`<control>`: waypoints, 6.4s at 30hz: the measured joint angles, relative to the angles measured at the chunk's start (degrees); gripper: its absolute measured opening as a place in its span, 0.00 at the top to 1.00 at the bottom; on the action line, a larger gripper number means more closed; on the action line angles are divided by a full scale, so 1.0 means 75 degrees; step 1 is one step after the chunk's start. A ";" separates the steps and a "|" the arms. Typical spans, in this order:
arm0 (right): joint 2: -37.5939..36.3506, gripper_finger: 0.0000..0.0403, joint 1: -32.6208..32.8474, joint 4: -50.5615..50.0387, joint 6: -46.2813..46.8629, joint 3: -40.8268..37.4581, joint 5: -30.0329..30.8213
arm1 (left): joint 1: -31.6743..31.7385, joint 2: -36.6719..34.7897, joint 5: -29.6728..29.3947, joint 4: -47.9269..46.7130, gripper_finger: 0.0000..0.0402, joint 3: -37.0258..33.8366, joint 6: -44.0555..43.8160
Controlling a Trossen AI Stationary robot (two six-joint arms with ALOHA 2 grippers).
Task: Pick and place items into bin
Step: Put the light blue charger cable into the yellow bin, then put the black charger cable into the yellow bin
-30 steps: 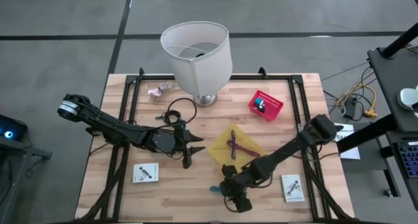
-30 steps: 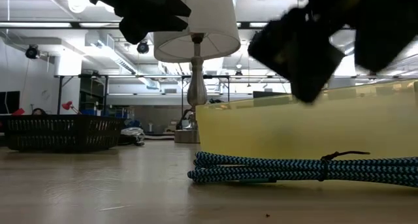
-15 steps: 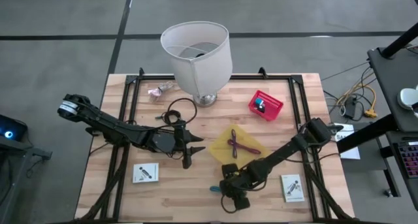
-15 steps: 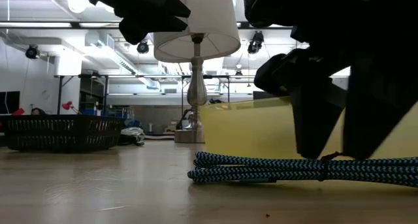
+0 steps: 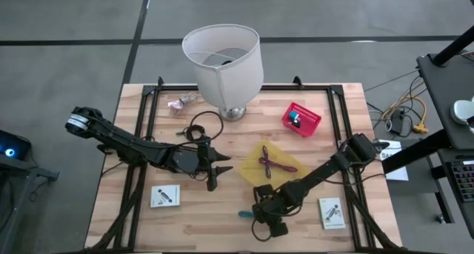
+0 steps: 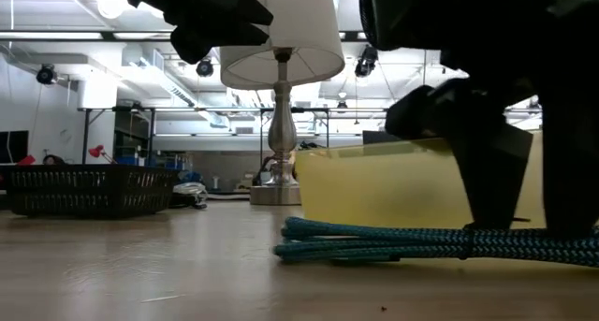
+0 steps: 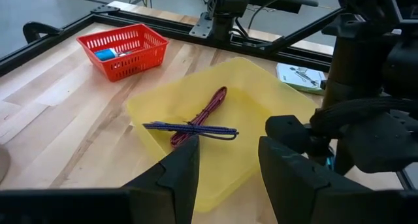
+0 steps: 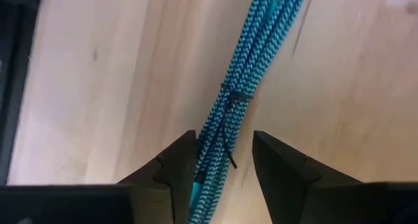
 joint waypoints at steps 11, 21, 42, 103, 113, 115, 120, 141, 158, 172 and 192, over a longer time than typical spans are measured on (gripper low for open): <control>-0.0007 0.73 0.0000 -0.0540 -0.0038 0.0000 -0.0022 | -0.0003 0.0000 0.0000 0.0000 0.65 0.0000 0.0003; -0.0007 0.95 0.0000 -0.0549 -0.0012 0.0000 -0.0056 | -0.0003 0.0000 0.0000 0.0006 0.65 0.0000 0.0003; -0.0210 0.97 0.0000 -0.0540 -0.0025 0.0245 -0.0281 | -0.0006 -0.0015 0.0002 0.0016 0.65 0.0009 -0.0003; -0.3513 0.94 -0.2381 -0.2763 0.3401 -0.1392 0.1139 | -0.0006 -0.0029 0.0172 -0.0430 0.65 0.0000 0.0013; -0.3516 0.64 -0.2366 -0.2740 0.4293 -0.1813 0.0794 | 0.0005 -0.0074 0.0169 -0.0757 0.65 0.0002 0.0097; -0.3516 0.59 -0.2366 -0.2731 0.4374 -0.1813 0.0814 | 0.0034 -0.0157 0.0172 -0.1113 0.65 0.0024 0.0225; -0.3516 0.53 -0.2372 -0.2714 0.4213 -0.1807 0.0909 | 0.0290 -0.0708 0.0148 -0.2434 0.65 0.0027 0.0207; -0.3516 0.51 -0.2366 -0.2667 0.3960 -0.1813 0.2277 | 0.3836 -0.2547 0.1026 -0.7478 0.65 -0.0009 -0.1785; -0.3516 0.51 -0.2366 -0.2678 0.3564 -0.1818 0.2304 | 0.5792 0.0180 0.2214 -0.7475 0.65 -0.0015 0.0274; -0.3516 0.51 -0.2366 -0.2691 0.3567 -0.1818 0.2285 | 0.5858 0.1653 0.2175 -0.6754 0.66 0.0068 0.0891; -0.3516 0.52 -0.2366 -0.2682 0.3567 -0.1821 0.2227 | 0.5951 0.1572 0.1901 -0.6875 0.97 0.0014 0.1230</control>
